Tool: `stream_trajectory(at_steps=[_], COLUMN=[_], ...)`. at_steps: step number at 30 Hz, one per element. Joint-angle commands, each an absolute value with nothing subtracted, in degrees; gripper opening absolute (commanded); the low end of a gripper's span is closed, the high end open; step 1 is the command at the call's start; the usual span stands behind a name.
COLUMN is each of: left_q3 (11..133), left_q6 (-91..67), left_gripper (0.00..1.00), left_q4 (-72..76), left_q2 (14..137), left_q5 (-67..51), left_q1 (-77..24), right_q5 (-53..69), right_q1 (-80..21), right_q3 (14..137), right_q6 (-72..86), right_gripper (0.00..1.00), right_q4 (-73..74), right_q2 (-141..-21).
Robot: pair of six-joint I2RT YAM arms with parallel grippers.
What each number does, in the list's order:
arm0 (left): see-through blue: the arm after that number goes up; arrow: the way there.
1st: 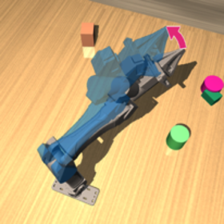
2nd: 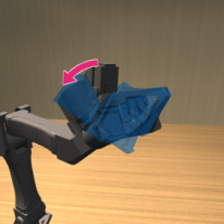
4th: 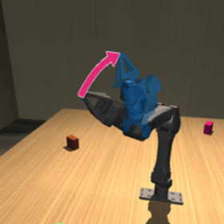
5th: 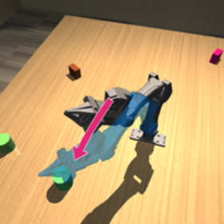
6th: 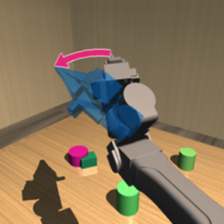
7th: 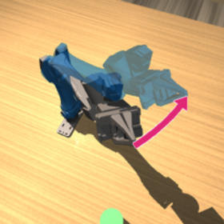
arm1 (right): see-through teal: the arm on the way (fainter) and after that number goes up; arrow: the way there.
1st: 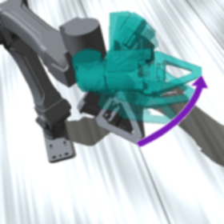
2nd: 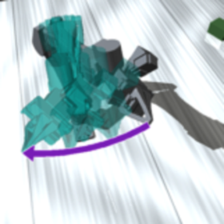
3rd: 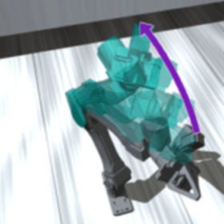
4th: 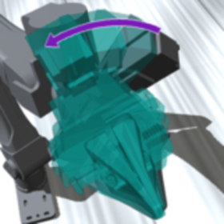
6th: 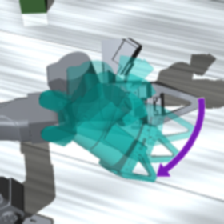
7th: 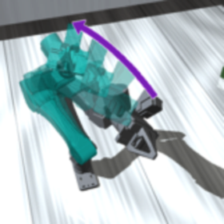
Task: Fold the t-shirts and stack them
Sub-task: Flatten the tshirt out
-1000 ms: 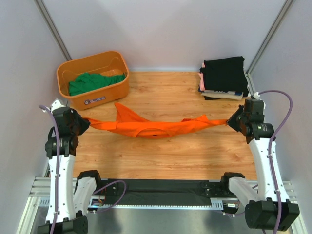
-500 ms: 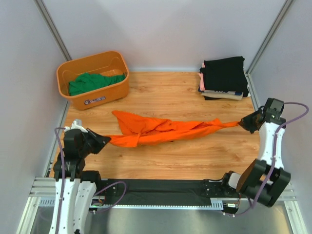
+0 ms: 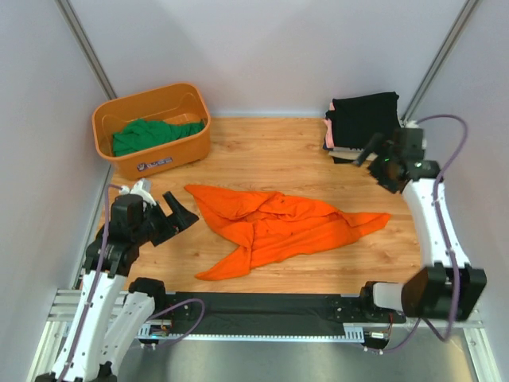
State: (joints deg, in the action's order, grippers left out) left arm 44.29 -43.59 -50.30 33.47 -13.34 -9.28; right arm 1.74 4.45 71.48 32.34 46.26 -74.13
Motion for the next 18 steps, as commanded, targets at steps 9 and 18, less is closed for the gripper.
stream_trajectory(at_steps=[9, 18], left_q3=[46.23, 48.69], left_q6=[-37.18, -39.19], left_gripper=[0.77, 0.86], left_q4=[-23.31, -19.35], left_q2=[65.64, 83.48], left_q5=[-13.28, -8.88], left_q1=[-10.28, -10.63], right_q5=[-3.42, -4.49], right_q1=[-51.09, -64.33], right_q3=[47.9, 56.77], right_q6=[52.02, 53.7], right_gripper=[0.86, 0.87], right_q4=[32.88, 29.27], right_q2=[-68.1, -89.02])
